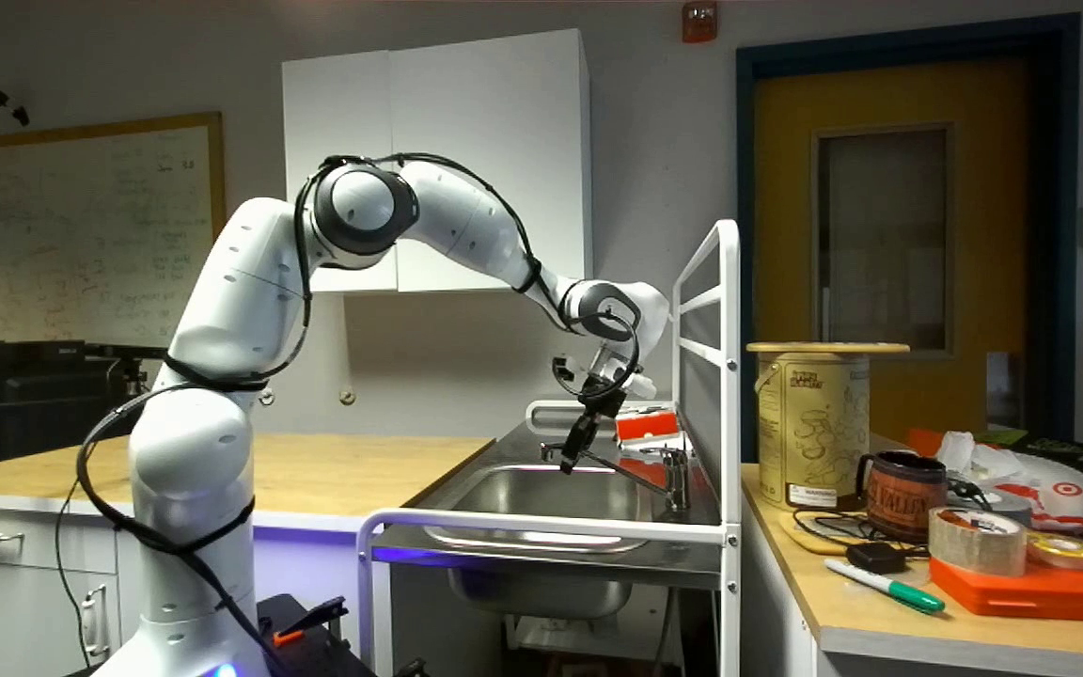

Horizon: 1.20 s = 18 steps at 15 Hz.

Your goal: Turn the tap nozzle to the right

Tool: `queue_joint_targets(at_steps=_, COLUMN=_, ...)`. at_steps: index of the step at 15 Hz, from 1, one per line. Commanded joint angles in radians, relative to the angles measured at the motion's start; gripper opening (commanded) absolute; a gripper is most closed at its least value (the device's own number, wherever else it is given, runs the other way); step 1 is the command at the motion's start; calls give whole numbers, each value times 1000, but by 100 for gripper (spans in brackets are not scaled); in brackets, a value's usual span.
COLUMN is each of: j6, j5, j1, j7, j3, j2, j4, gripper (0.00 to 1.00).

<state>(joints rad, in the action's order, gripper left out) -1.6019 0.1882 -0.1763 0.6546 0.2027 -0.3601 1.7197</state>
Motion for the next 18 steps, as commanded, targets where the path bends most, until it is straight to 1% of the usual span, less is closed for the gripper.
queue_joint_targets(at_steps=1, j6=21, j5=-6, j1=-12, j7=-16, j3=16, j2=-4, j4=-11, gripper=3)
queue_joint_targets(at_steps=6, j6=24, j5=-8, j1=-23, j7=-14, j3=28, j2=-5, j4=-8, gripper=3)
queue_joint_targets(at_steps=8, j6=25, j5=-8, j1=-24, j7=-16, j3=30, j2=-7, j4=-9, gripper=0)
queue_joint_targets(at_steps=14, j6=26, j5=-8, j1=-23, j7=-14, j3=32, j2=-10, j4=-11, gripper=2)
queue_joint_targets(at_steps=15, j6=27, j5=-8, j1=-23, j7=-14, j3=32, j2=-10, j4=-11, gripper=23)
queue_joint_targets(at_steps=16, j6=28, j5=-7, j1=-23, j7=-14, j3=32, j2=-10, j4=-12, gripper=27)
queue_joint_targets(at_steps=17, j6=30, j5=-7, j1=-23, j7=-14, j3=32, j2=-10, j4=-12, gripper=27)
queue_joint_targets(at_steps=18, j6=31, j5=-6, j1=-23, j7=-13, j3=33, j2=-11, j4=-13, gripper=32)
